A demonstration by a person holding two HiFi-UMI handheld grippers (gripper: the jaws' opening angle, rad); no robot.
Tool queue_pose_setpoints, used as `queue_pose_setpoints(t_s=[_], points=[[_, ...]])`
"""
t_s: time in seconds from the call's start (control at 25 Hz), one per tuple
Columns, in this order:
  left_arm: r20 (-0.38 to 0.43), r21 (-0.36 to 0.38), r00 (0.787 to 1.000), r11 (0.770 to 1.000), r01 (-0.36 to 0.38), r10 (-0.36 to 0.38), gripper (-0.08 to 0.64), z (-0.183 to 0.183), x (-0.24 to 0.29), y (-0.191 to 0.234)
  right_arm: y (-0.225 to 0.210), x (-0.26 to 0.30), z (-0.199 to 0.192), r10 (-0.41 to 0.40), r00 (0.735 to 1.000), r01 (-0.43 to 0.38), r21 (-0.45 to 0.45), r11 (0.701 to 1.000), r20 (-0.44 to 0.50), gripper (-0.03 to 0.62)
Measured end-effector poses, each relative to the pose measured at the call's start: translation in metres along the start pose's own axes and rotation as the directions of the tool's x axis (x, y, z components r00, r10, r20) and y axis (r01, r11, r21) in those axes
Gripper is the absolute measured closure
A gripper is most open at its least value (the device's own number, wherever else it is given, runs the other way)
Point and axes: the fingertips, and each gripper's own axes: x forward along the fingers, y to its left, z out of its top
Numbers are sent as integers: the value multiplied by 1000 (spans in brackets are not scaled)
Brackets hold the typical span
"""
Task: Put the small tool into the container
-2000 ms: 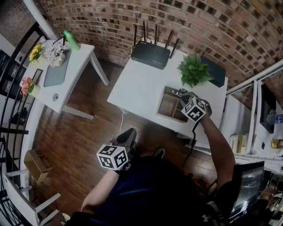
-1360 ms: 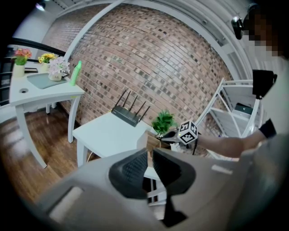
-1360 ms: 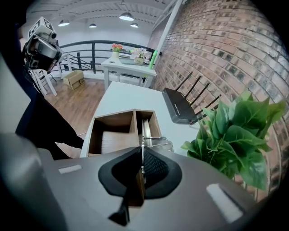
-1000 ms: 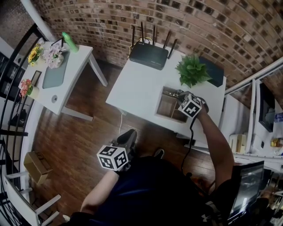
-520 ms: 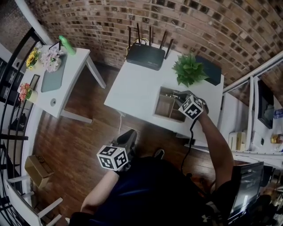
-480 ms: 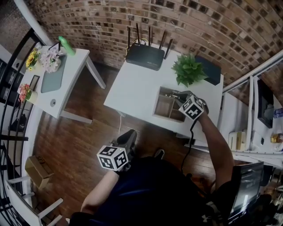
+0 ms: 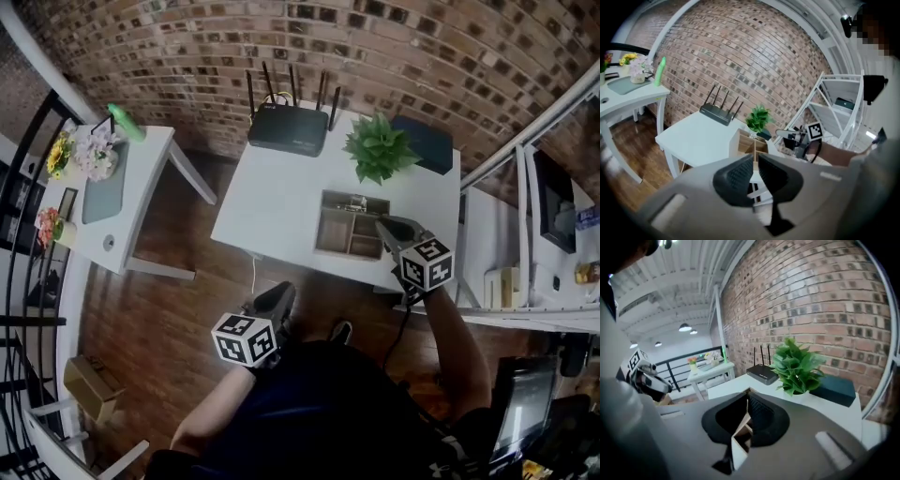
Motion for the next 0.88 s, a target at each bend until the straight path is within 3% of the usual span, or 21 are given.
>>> queue_pose_setpoints(t_s=[0.12,0.24,0.36,0.44,0.72,0.88], points=[[-39,27,999,999,36,-35,525,-4,13,-15,11,-36,-9,-36,994,21,141,990,106,575],[-56,57,997,997,60,-57,527,-3,25,-27,13,-67,-29,-142,977,96,265,959,161,580],[-20,86,999,995,51,-50,550,9,33,-33,11,-93,-47,-271,948,213,301,930,167,581],[11,103,999,993,51,-53,552,20,39,-39,16,-108,-45,-311,929,241,309,920,201,581],[47,172,991,978,119,-129,554,45,57,-78,39,-145,-12,-335,875,188,393,900,350,581],[36,201,989,971,132,-141,554,40,57,-84,50,-147,1,-328,860,180,367,912,392,581]])
